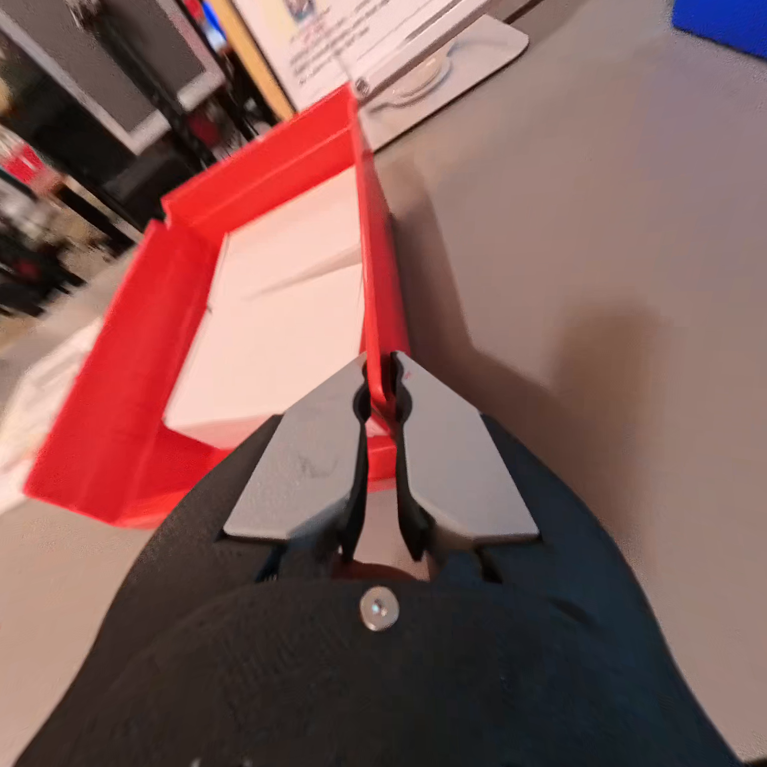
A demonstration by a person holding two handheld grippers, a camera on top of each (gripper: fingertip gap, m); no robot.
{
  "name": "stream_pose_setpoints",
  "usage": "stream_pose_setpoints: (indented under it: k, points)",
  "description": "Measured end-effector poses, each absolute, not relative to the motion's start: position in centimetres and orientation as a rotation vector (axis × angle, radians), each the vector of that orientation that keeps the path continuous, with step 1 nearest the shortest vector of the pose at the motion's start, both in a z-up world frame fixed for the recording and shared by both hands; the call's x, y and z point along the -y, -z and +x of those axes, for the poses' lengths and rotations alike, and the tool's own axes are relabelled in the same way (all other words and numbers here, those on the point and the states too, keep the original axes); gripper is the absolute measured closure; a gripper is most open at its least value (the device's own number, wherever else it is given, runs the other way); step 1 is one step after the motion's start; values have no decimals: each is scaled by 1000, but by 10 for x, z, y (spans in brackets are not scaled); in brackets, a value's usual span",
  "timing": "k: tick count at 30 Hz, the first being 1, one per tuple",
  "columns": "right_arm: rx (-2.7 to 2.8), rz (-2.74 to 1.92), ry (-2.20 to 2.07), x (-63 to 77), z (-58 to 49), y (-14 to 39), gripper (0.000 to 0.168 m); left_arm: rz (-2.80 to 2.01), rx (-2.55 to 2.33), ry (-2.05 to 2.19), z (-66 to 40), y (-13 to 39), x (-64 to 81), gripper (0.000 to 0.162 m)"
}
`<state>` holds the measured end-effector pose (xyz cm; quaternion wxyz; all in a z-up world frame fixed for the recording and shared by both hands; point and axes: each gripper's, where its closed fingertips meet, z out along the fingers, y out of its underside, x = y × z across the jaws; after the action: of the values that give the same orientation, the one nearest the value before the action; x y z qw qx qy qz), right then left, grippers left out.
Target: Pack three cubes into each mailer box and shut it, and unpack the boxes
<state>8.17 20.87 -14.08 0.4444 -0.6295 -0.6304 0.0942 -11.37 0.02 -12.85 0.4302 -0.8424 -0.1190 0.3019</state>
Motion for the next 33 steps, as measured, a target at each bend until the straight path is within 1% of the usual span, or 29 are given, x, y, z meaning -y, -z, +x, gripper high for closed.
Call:
stream_pose_setpoints:
  k: [2, 3, 6, 7, 8, 11, 13, 14, 15, 18, 20, 23, 27, 31, 33]
  points:
    - [1584, -1623, -237, -216, 94, 140, 109, -2079, 389, -631, -128, 128, 13, 160]
    - [1593, -1636, -220, -221, 101, 139, 114, -2078, 423, -628, -136, 128, 22, 160]
    - [1601, -1646, -152, -235, 119, 137, 143, -2077, 520, -666, -156, 127, 44, 154]
    - [1599, -1642, -149, -238, 122, 135, 150, -2083, 544, -656, -159, 128, 48, 154]
    - [1601, -1643, -164, -238, 124, 134, 151, -2099, 547, -649, -159, 129, 51, 154]
    - [1632, -1669, -189, -241, 130, 137, 148, -2155, 459, -631, -142, 133, 44, 160]
    - [1658, -1687, -140, -248, 138, 144, 137, -2161, 368, -637, -126, 127, 35, 158]
    - [1664, -1695, -115, -253, 143, 146, 131, -2158, 319, -643, -119, 122, 33, 154]
    - [1663, -1701, -101, -257, 147, 146, 130, -2146, 294, -679, -116, 115, 34, 147]
    - [1646, -1707, -92, -266, 157, 141, 123, -2136, 226, -800, -115, 98, 52, 119]
    - [1637, -1699, -125, -267, 161, 135, 123, -2181, 169, -836, -116, 97, 70, 114]
    - [1627, -1679, -190, -262, 161, 125, 124, -2182, 103, -984, -140, 91, 96, 115]
    - [1636, -1619, -254, -250, 156, 111, 124, -2200, -202, -1111, -181, 91, 95, 118]
    - [1656, -1568, -329, -233, 149, 102, 124, -2293, -661, -941, -184, 120, 79, 119]
    - [1659, -1550, -343, -229, 147, 98, 124, -2383, -775, -901, -192, 133, 78, 117]
